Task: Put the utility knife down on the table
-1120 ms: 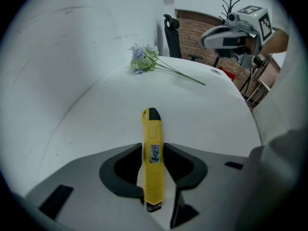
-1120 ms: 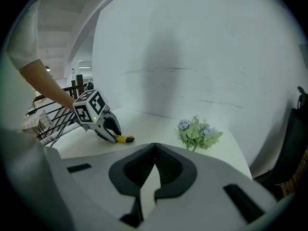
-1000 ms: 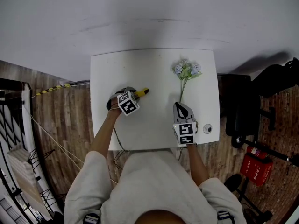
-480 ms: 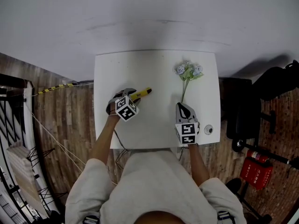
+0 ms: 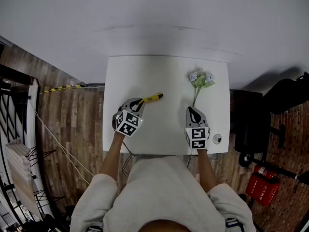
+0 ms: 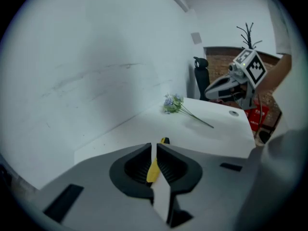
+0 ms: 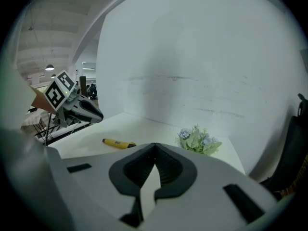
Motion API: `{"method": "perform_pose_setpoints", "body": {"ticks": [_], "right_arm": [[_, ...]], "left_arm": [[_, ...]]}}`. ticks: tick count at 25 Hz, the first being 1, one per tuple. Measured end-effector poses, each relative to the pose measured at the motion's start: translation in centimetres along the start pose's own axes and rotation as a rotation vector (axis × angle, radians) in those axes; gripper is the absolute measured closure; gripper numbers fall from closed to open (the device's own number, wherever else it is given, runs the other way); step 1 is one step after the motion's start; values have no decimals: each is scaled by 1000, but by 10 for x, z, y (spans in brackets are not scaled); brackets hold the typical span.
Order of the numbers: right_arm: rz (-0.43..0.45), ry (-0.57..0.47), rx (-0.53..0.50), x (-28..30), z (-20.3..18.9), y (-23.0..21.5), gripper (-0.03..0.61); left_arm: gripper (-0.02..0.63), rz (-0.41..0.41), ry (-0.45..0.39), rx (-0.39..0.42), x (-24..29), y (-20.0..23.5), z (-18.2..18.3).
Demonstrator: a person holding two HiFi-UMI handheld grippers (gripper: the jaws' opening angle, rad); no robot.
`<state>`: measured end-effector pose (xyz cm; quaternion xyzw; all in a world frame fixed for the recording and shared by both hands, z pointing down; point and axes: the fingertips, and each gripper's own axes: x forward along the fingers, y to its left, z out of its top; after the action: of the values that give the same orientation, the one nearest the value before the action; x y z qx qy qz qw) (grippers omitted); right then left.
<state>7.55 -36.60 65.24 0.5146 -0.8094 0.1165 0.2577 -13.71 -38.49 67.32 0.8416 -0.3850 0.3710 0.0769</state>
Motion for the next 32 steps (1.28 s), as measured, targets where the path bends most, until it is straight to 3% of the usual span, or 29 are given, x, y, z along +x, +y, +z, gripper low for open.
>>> {"method": "perform_pose_setpoints", "body": {"ticks": [4, 9, 19, 32], "right_arm": [[4, -16, -19, -2, 12, 5, 580], [4, -52, -36, -5, 29, 7, 580], [13, -150, -58, -20, 76, 6, 580], [-25, -258, -81, -38, 122, -8, 580]], "left_arm": [[599, 66, -99, -131, -27, 10, 6], [607, 143, -194, -191, -57, 20, 19], [607, 237, -323, -224, -93, 37, 51], [607, 253, -416, -176, -111, 40, 97]]}}
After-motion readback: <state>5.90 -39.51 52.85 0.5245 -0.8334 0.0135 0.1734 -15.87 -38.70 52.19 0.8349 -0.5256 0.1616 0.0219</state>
